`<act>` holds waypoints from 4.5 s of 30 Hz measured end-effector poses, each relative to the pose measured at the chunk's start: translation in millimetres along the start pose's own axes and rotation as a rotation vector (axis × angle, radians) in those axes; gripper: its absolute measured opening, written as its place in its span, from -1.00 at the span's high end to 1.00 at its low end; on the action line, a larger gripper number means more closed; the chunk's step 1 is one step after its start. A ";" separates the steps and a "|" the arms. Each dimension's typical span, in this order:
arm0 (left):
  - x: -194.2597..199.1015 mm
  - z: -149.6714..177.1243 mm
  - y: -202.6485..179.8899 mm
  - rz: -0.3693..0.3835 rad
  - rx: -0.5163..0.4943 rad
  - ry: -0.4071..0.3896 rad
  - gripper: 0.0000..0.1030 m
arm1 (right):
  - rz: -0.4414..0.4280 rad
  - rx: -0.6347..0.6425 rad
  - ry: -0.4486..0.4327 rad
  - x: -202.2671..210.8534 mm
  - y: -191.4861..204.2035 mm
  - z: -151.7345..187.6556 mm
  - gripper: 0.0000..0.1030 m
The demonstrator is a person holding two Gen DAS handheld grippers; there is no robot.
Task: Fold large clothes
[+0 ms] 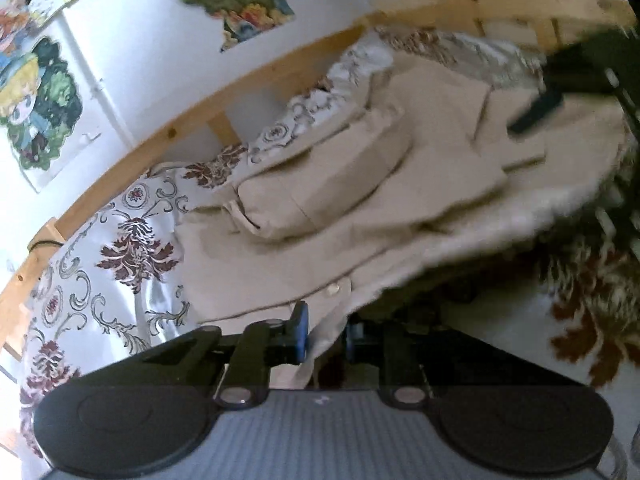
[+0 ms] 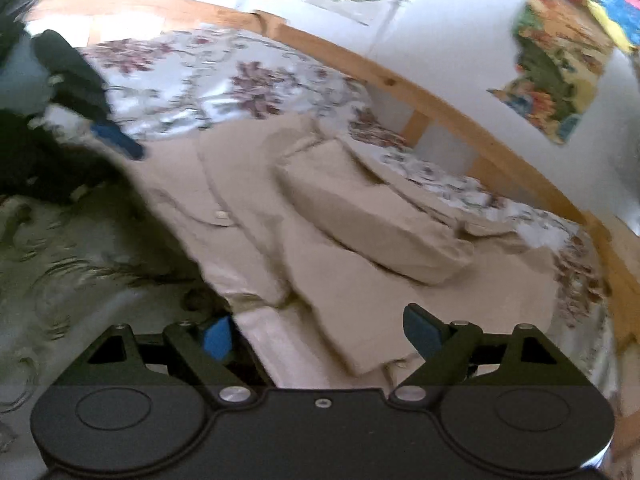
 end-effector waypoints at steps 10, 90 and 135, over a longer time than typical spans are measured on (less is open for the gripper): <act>-4.4 -6.9 12.5 0.001 0.078 0.003 0.68 | 0.076 0.254 0.245 -18.3 14.4 31.0 -0.47; -96.5 -69.9 155.8 0.106 0.614 0.079 -0.82 | 0.761 -0.371 0.348 -26.5 -159.1 123.4 -0.98; -29.2 -24.9 140.1 -0.010 0.437 0.160 -0.48 | 0.465 -1.066 0.170 20.7 -162.5 157.5 0.57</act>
Point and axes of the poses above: each gripper's, at about its wrist camera, not at the fingertips, and x roughly against the way its jaws point, y to its left, z to its underside, the point moved 8 cm from there along -x, roughly the way its jaws point, and after that the axes turned 15 degrees about x, right-handed, at the moved point
